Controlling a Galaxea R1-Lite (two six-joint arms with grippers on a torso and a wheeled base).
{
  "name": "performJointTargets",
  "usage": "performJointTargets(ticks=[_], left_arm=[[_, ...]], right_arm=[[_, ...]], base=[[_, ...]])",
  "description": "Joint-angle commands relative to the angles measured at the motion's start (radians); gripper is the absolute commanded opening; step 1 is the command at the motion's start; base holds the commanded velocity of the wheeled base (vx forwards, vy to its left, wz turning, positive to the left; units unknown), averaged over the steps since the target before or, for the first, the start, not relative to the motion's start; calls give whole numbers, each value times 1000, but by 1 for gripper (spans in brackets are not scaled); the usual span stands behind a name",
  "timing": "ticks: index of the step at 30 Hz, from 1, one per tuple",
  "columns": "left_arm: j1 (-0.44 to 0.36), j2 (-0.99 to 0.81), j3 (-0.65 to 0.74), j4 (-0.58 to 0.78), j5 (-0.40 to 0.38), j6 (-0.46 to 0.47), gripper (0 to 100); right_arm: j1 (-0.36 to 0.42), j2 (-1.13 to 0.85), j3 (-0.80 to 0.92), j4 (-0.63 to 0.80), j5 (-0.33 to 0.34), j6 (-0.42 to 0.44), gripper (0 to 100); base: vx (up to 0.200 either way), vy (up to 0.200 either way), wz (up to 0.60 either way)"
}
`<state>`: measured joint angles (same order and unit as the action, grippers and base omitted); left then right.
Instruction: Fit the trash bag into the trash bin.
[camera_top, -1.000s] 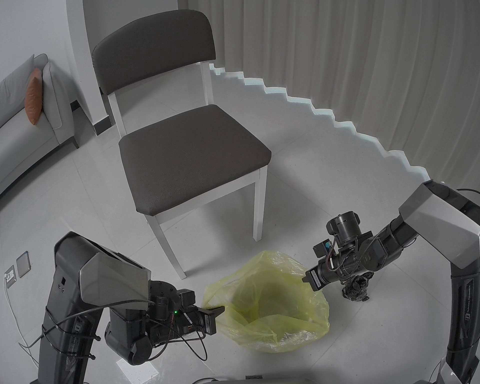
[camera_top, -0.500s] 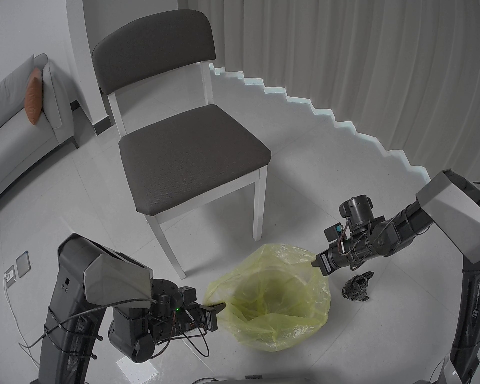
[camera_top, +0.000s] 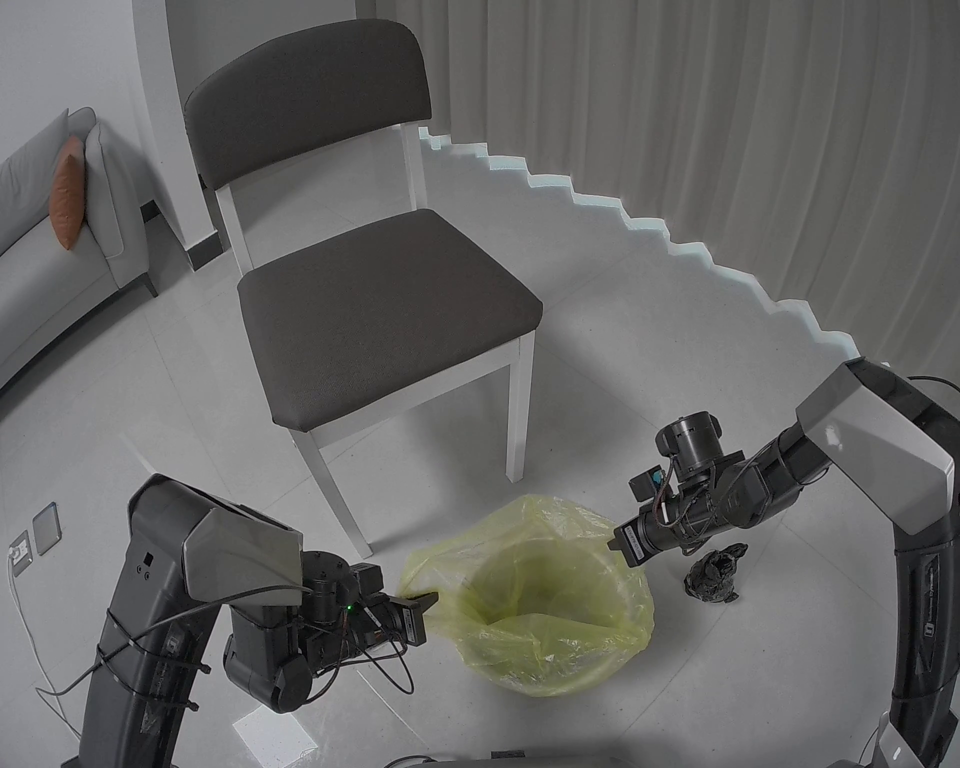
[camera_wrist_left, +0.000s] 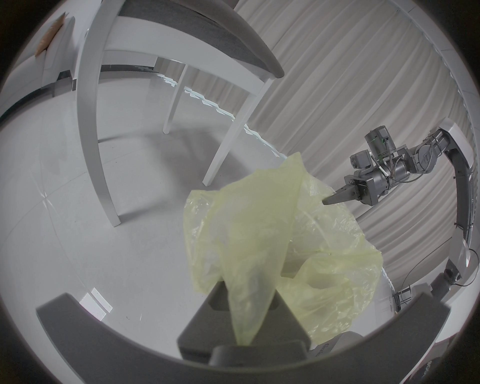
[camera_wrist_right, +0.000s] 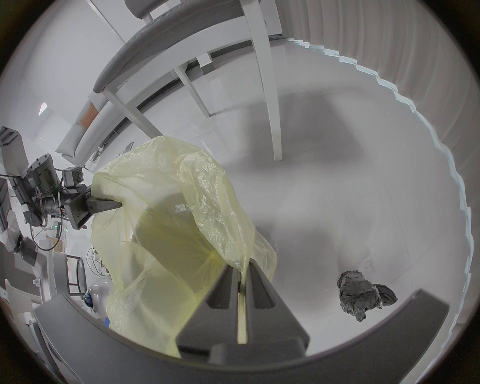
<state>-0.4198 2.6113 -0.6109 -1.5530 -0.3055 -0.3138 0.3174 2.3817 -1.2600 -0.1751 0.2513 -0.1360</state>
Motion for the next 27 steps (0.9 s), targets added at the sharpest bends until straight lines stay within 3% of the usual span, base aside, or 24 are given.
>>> performJointTargets(ticks=[1,8,9,13,21,27], left_arm=[[-10,6,22,-15,0,-1,0],[-36,1,36,-13,0,5,0],[-37,1,37,-15,0,5,0],[-39,0,45,-18,8,5,0],[-65,-37,128,-18,31,9,0],[-83,-74,178,-18,51,5,0]], right_arm=[[5,13,11,0,0,-2,0],[11,8,22,9,-12,-7,0],[11,8,24,9,-23,-11,100],[12,2,21,5,-55,-8,100],[14,-160,87,14,-55,-11,100],[86,-231,183,11,-55,-16,100]], base=[[0,0,0],[0,0,0],[0,0,0],[0,0,0],[0,0,0],[0,0,0]])
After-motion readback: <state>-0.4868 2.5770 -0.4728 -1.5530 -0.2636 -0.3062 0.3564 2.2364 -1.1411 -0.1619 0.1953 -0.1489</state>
